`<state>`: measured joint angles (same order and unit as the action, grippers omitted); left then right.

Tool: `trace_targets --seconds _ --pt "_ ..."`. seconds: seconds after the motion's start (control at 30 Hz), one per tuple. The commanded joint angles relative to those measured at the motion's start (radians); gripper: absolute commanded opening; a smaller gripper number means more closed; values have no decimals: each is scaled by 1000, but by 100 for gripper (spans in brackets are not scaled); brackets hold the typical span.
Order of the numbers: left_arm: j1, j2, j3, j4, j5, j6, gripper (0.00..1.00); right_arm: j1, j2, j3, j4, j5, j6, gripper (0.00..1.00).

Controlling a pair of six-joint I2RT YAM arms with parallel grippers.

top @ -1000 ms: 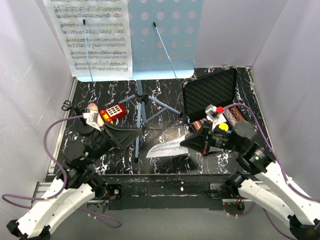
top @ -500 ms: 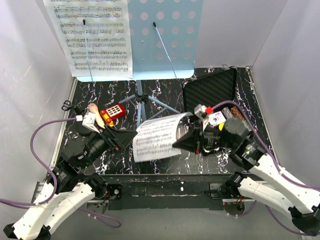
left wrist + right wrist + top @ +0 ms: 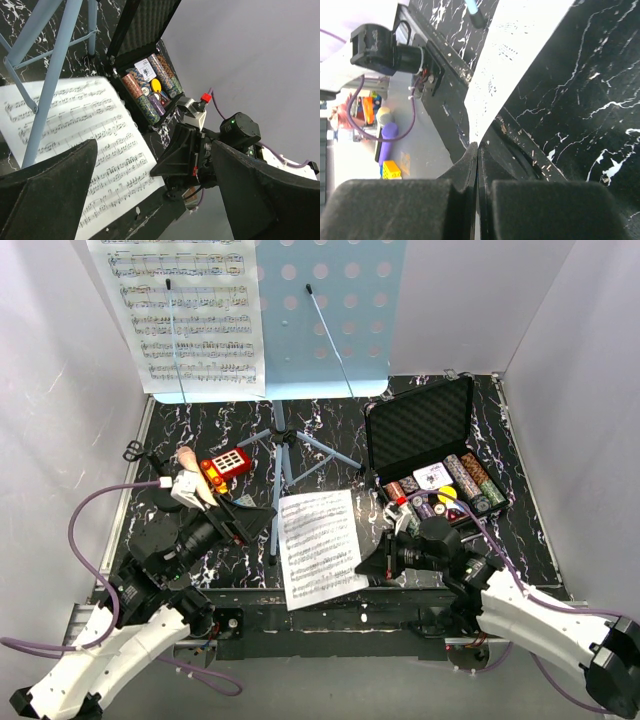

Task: Pack up the instrument practice props
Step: Place the sheet music at the center of the board.

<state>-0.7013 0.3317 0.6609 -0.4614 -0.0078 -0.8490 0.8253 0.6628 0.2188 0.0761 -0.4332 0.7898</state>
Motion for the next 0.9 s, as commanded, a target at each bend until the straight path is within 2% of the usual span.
trace_targets --seconds 0.0,0.23,0.43,0.5,0.6,0.8,0.87 --pt "6 18 -1 -5 8 -5 98 3 -32 24 -25 115 61 1" --pt "5 15 -3 -26 -4 -7 98 3 -54 57 -293 303 141 1" --pt "5 35 -3 -23 -4 -10 98 3 -6 88 -361 318 154 3" --pt "6 43 2 -23 2 -10 98 3 9 105 -383 314 144 26" --pt "5 50 6 -23 3 -5 98 5 11 131 -414 321 135 46" --pt "6 53 5 -23 6 5 98 6 6 275 -535 350 71 64" --pt "5 52 3 -25 3 5 98 24 23 327 -564 358 23 64"
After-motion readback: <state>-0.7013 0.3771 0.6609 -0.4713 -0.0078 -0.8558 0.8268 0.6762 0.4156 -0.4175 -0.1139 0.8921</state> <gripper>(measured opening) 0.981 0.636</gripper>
